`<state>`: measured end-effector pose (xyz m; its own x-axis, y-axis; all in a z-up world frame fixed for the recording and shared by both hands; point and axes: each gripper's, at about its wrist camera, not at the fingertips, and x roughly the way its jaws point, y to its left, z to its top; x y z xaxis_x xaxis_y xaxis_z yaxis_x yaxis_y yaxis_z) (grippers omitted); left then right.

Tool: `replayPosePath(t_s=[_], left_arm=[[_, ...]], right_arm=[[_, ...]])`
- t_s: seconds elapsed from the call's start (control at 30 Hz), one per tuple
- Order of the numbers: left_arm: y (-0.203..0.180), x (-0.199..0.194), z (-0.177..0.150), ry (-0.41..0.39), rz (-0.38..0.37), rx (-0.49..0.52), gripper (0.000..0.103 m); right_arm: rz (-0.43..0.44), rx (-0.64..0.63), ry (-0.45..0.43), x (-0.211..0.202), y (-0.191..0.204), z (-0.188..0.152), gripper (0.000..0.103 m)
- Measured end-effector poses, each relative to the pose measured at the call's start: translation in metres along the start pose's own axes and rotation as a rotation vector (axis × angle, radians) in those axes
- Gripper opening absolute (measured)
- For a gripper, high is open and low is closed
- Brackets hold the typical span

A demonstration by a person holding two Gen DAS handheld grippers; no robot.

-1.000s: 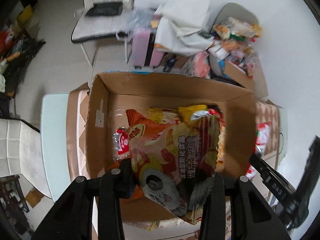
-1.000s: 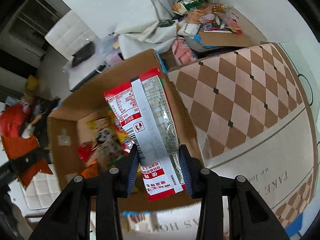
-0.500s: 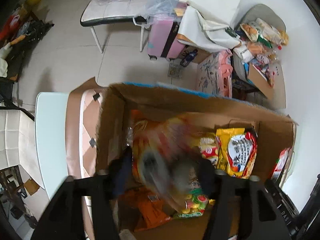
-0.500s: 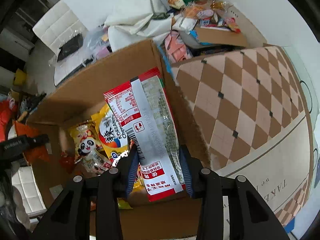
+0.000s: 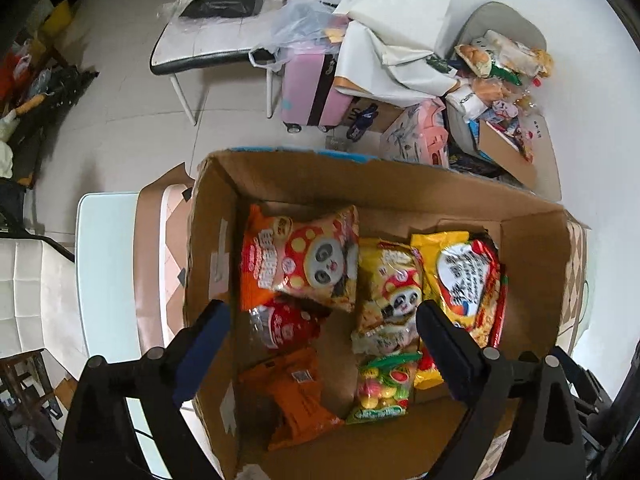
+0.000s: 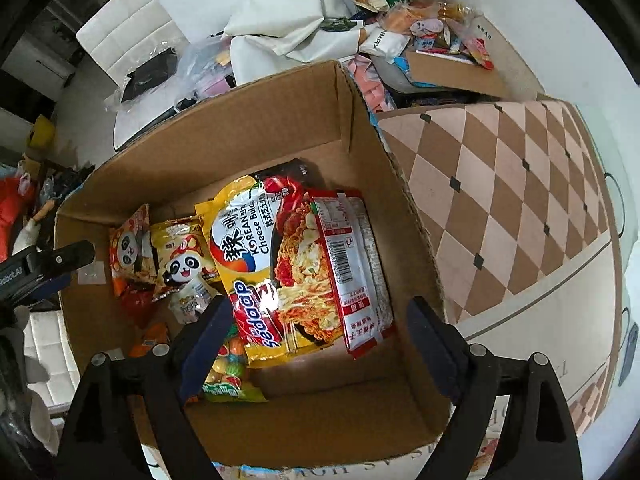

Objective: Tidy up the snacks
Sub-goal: 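Move both open tools from the box back over the table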

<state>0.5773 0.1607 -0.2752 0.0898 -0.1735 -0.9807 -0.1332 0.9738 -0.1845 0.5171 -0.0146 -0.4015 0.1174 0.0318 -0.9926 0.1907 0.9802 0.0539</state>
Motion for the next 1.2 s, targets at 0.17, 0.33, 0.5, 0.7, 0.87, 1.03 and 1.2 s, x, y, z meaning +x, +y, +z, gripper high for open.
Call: replayPosePath(t_s=[0.17,0.33,0.5,0.7,0.87,1.03,1.2], left_arm=[[-0.011,-0.018,-0.028,-0.073,0.022,0.033,0.095],[-0.019,-0.037,-0.064,-0.141,0.039,0.057,0.095],[-0.029,-0.059,-0.103,-0.223,0.074,0.089,0.095],[-0.040,-0.088,-0.149,-0.314,0.110,0.117,0.095],[-0.040,-0.115,-0.184,-0.384,0.107,0.096,0.095],[-0.041,-0.144,-0.219,-0.464,0.122,0.101,0.095],[-0.045,-0.160,-0.249,-0.500,0.123,0.111,0.095]], right_arm=[[0.010,-0.054,-0.029,-0.014,0.003,-0.013,0.091],[-0.011,-0.118,-0.074,-0.027,0.006,-0.033,0.092],[-0.012,-0.163,-0.124,-0.047,0.006,-0.056,0.091],[-0.006,-0.198,-0.199,-0.079,0.007,-0.090,0.091],[0.017,-0.204,-0.251,-0.105,0.006,-0.118,0.091],[0.034,-0.213,-0.307,-0.135,0.003,-0.147,0.091],[0.045,-0.219,-0.366,-0.163,-0.007,-0.178,0.091]])
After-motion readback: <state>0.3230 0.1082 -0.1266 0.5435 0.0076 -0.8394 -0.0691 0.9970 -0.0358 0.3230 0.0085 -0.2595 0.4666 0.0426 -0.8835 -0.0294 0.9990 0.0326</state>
